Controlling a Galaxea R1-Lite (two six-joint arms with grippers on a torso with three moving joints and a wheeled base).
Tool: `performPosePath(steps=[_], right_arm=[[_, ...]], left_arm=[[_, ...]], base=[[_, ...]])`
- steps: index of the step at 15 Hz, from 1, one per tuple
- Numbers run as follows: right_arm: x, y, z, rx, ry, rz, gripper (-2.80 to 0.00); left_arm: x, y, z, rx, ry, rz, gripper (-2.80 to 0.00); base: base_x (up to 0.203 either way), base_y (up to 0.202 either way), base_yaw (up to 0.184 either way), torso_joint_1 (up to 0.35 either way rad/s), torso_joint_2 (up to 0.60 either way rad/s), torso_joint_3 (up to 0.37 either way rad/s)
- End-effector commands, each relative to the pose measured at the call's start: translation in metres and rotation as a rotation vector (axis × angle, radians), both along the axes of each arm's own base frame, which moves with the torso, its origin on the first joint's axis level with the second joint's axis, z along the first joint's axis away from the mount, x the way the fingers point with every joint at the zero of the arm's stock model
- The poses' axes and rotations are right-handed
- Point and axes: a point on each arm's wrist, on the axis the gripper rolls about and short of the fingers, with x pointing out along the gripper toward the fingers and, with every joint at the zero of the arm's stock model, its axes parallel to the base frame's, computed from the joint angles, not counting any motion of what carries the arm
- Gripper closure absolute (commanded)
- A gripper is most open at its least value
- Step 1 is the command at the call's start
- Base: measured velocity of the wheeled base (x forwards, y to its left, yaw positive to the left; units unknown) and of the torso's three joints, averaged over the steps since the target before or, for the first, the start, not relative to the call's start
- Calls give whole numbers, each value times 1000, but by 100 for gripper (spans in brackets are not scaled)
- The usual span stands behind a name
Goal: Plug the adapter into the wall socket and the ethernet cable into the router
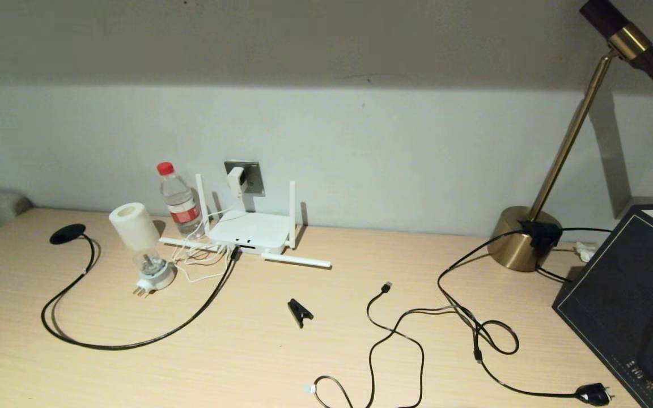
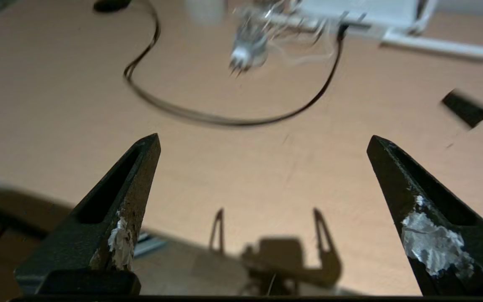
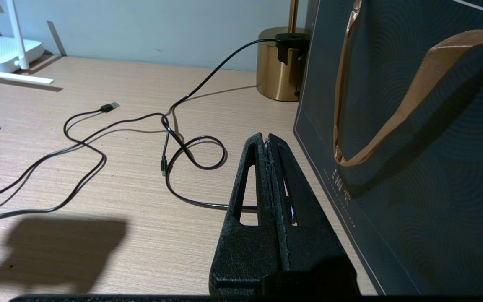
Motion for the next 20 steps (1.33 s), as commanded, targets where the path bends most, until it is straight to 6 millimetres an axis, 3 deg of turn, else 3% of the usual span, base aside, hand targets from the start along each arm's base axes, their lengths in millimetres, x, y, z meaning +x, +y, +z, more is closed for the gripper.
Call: performPosePath(steps=[1,3,5,20], right_arm=[[3,0,-10,-1,35,0,0],[3,0,-10,-1,35,0,0],[3,0,-10,1,35,0,0],[3,0,-10,-2,35,0,0]], left_arm=[[-15,-4,-26,-11,-64,-112,-280],[-23,-6,-39,30,-82,-268,-280],[-26,-7,-45,68,-123,-304,-280],[-25,-6,-45,-19,-159,-252,-280]], base=[[0,0,0,0,0,0],[0,0,0,0,0,0],[0,0,0,0,0,0],[0,0,0,0,0,0]])
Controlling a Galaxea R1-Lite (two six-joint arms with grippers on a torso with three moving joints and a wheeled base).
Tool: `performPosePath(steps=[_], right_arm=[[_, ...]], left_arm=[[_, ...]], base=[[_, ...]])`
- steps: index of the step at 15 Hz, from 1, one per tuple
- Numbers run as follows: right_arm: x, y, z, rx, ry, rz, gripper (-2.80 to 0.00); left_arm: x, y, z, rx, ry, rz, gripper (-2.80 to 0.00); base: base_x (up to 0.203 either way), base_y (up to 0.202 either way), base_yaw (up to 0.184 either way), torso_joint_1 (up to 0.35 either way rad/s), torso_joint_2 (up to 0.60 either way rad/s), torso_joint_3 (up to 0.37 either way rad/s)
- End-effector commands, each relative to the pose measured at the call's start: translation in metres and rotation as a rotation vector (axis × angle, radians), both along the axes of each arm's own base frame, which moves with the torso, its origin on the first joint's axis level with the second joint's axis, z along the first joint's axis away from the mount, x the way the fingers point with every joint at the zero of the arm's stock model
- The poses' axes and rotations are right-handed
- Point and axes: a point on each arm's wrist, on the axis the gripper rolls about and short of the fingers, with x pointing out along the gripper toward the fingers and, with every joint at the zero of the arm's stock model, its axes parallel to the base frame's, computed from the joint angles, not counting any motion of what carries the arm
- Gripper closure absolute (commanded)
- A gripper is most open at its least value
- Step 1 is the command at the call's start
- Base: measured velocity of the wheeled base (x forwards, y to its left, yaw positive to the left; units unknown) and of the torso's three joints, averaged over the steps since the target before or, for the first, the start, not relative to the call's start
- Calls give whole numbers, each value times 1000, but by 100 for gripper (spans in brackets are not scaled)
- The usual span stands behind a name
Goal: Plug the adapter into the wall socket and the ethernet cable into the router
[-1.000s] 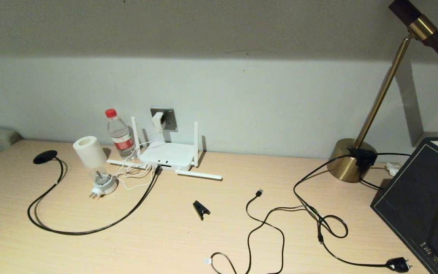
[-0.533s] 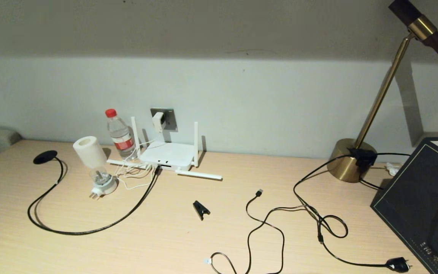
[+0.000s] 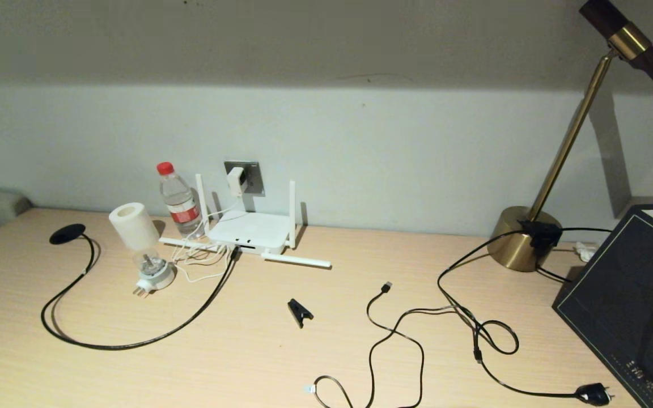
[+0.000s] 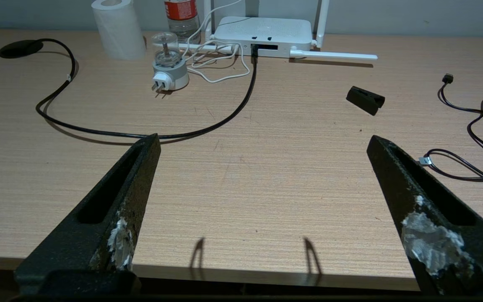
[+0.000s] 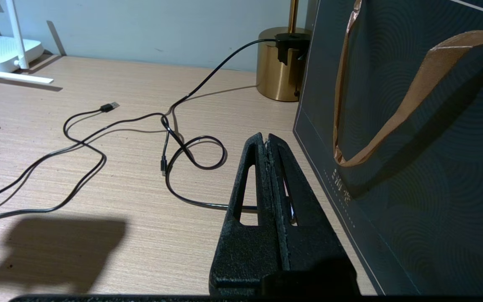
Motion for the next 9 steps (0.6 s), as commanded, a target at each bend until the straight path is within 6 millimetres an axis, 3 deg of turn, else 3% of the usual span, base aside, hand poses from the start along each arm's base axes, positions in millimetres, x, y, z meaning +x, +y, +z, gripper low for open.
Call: performPosePath(steps=[1,9], right_arm=[[3,0,-10,3,34,0,0],[3,0,-10,4,34,0,0]], left_arm=[[1,0,-4,0,13,0,-280],[1,0,-4,0,13,0,-280]], base=[[0,0,0,0,0,0],[0,0,0,0,0,0]])
